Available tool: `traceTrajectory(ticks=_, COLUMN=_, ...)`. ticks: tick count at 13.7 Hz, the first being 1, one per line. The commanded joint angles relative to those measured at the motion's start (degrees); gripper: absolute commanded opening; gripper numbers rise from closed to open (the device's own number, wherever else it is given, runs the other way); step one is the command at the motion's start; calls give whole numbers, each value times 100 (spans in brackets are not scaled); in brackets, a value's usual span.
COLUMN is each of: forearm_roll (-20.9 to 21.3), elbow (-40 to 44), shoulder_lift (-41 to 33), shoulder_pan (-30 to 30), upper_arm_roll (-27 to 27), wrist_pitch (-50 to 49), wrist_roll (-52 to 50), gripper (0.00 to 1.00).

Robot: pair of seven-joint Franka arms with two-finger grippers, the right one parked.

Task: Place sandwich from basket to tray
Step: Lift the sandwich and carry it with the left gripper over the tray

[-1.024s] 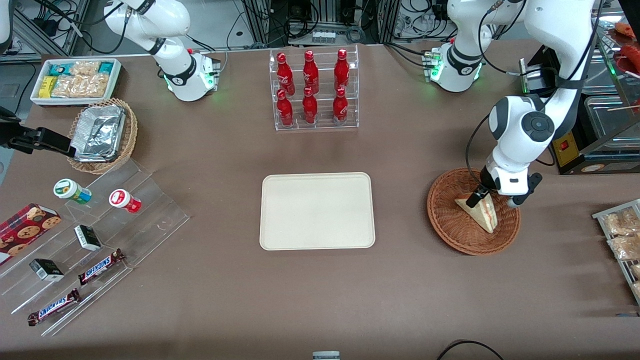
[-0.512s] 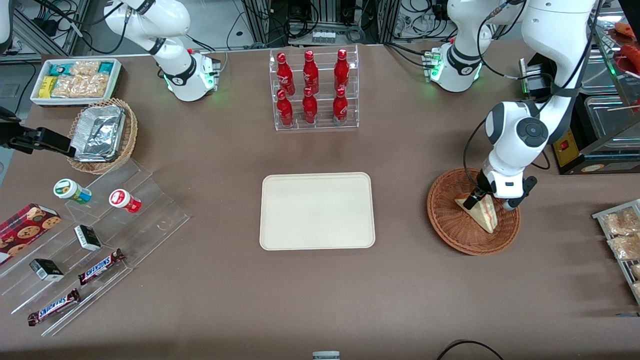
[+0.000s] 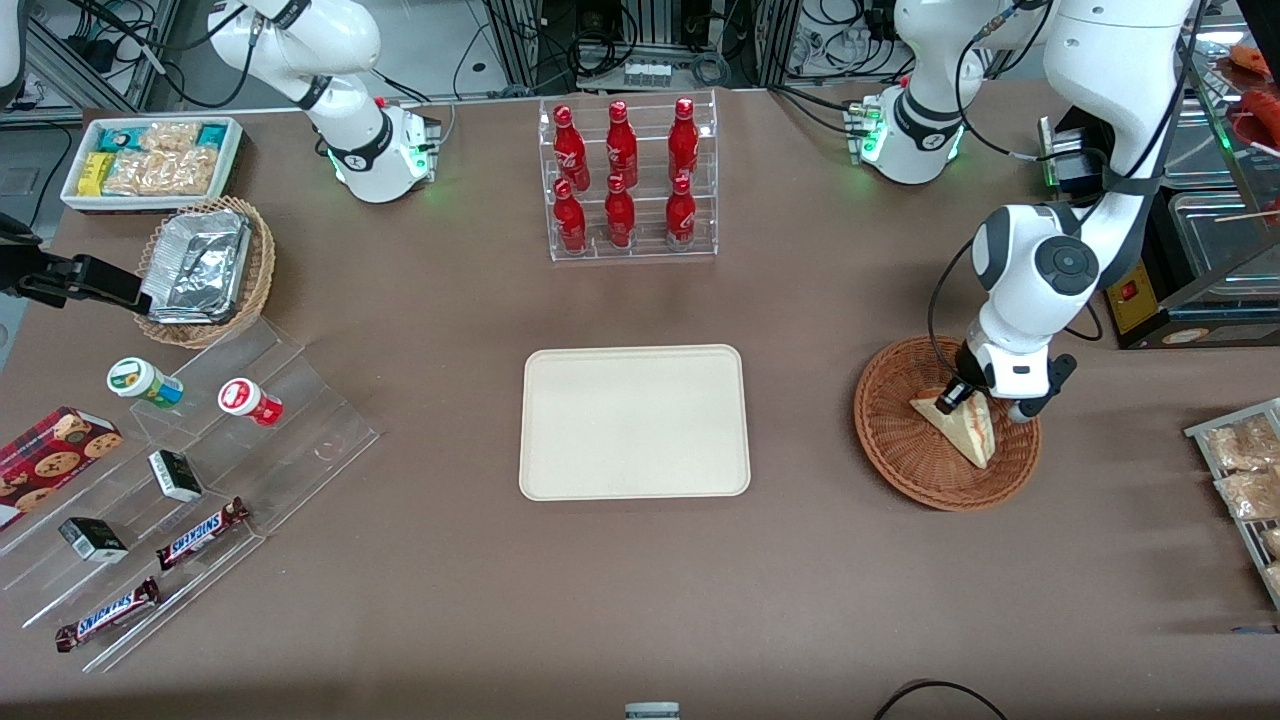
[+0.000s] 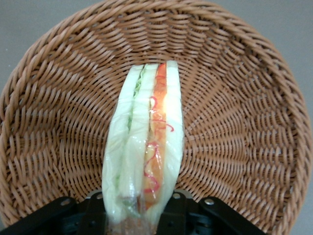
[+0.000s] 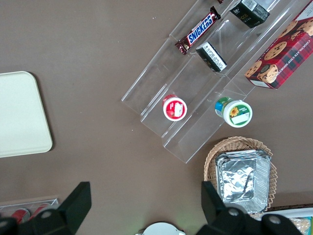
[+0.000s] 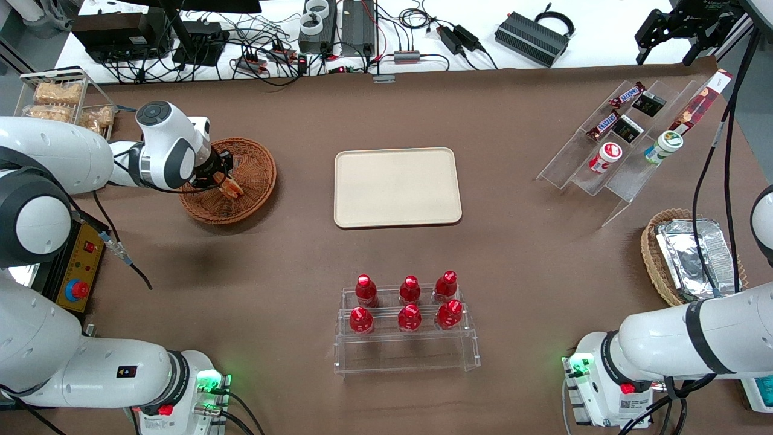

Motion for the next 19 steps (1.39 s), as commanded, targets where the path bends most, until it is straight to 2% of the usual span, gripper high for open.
traceTrajectory(ticks=1, forearm_roll=52, elbow=40, shoulder_lift=-249, shoulder_pan=8, upper_arm_roll=-6, wrist_pitch=-94, wrist_roll=-6, gripper=0)
traceTrajectory(ticks=6, forearm_roll=325, elbow=198, shoulder_lift=-1040, shoulder_pan=-228, upper_arm_roll=-129, wrist_pitch=-1339, wrist_roll=3, gripper=0)
traceTrajectory(ticks=9, forearm_roll=334, elbow=741, shoulder_lift=-1252, shoulder_pan=-344, upper_arm_roll=-628, wrist_pitch=-2533, wrist_roll=-14, gripper=0)
traceTrajectory(ticks=11, forearm_roll=325, elbow=1495, shoulder_lift=-1174, shoulder_pan=-344, upper_arm_roll=-1155, wrist_pitch=-3579, wrist_roll=-58, gripper=0)
traceTrajectory(ticks=13, forearm_roll=316, elbow=1989, shoulder_lift=-1094, shoulder_pan=-361, upper_arm_roll=-1560, wrist_pitch=-4030, wrist_roll=-85, gripper=0)
traceTrajectory(ticks=16, forearm_roll=298, elbow=2482, shoulder_lift=-727, shoulder_pan=-588, upper_arm_roll=-2132, wrist_pitch=-4146, wrist_roll=-189, gripper=0)
traceTrajectory(ticks=19, forearm_roll=325, elbow=3175, shoulder_lift=-24, shoulder_pan=-1290, upper_arm_roll=-2195, wrist_pitch=-4155, wrist_roll=-418, gripper=0)
